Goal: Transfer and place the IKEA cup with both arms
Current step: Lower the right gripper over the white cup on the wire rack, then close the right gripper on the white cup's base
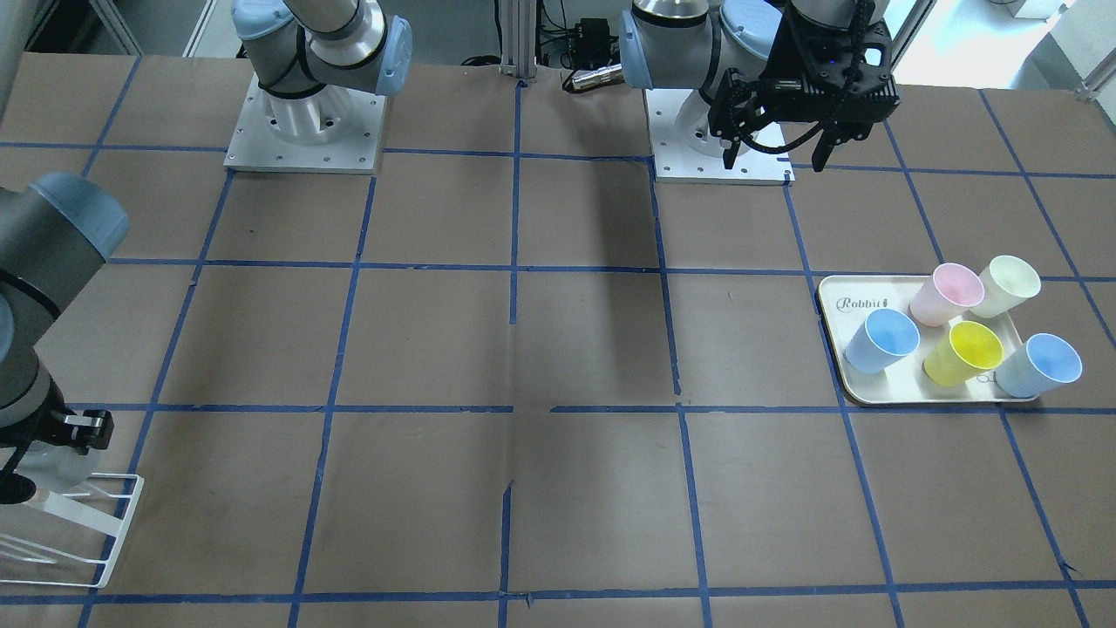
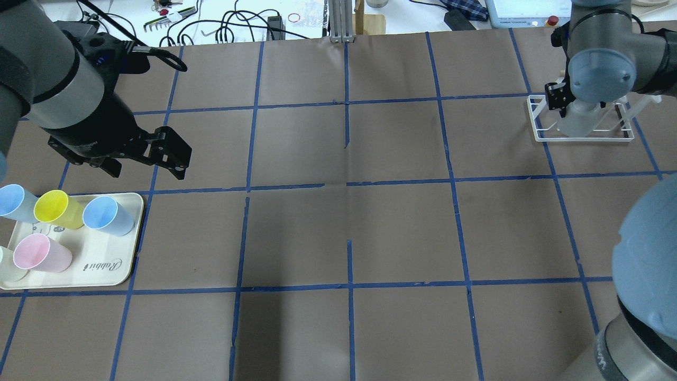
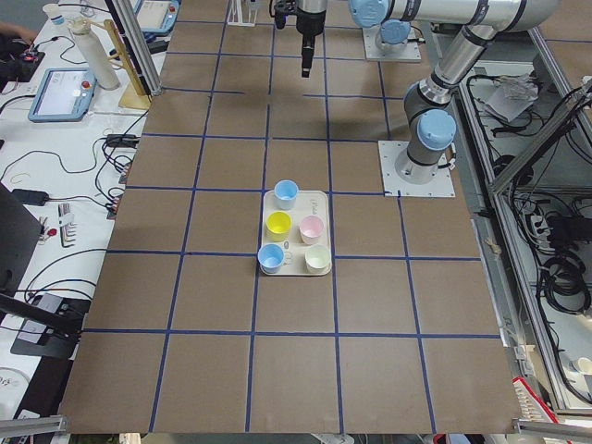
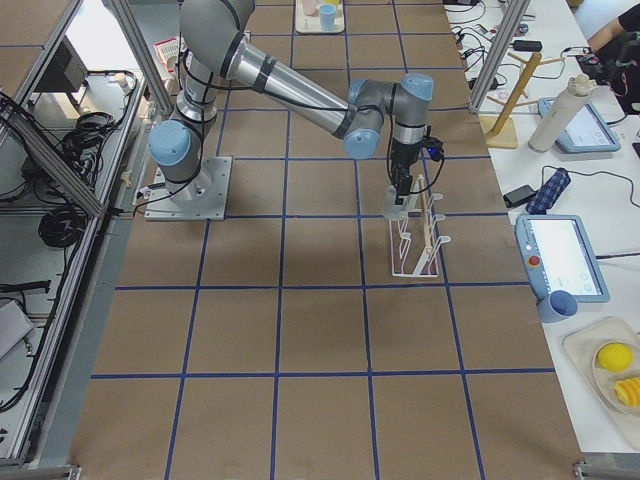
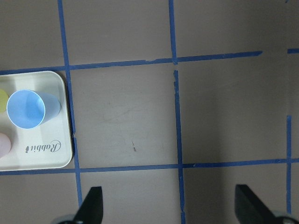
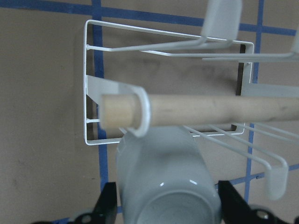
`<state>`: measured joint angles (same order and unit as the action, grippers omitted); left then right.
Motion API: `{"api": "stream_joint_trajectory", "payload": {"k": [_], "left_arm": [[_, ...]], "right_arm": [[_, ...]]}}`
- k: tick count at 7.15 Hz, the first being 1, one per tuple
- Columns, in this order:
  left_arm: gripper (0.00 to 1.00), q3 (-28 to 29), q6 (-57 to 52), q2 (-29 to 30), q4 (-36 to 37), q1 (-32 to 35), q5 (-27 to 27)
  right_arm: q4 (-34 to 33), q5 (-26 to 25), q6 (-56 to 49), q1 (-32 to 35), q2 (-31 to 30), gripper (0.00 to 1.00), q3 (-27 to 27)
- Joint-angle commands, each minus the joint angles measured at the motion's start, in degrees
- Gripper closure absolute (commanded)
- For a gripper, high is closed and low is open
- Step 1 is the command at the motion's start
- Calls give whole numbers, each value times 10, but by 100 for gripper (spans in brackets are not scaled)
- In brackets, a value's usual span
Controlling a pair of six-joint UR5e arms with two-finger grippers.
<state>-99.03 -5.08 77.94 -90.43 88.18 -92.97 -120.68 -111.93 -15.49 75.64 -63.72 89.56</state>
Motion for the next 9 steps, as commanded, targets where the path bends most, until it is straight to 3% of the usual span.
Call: {"api": "stream_joint_trajectory", "payload": {"k": [1, 4, 5, 7, 9], "left_arm": [[0, 5, 1, -6, -2, 1, 2], [0, -4, 1, -17, -9, 1, -4], [0, -4, 6, -19, -20, 1, 1], [0, -6, 9, -20, -24, -2, 0], [0, -12, 2, -19, -19, -10, 2]], "right_arm": [[0, 0, -4, -1, -2, 53, -2], [12, 7, -22, -1, -43, 55, -11], [29, 37, -32, -1, -76, 54, -11], [99, 84, -36, 3, -139, 53, -11], [226, 165, -6, 5, -170, 53, -11]]}}
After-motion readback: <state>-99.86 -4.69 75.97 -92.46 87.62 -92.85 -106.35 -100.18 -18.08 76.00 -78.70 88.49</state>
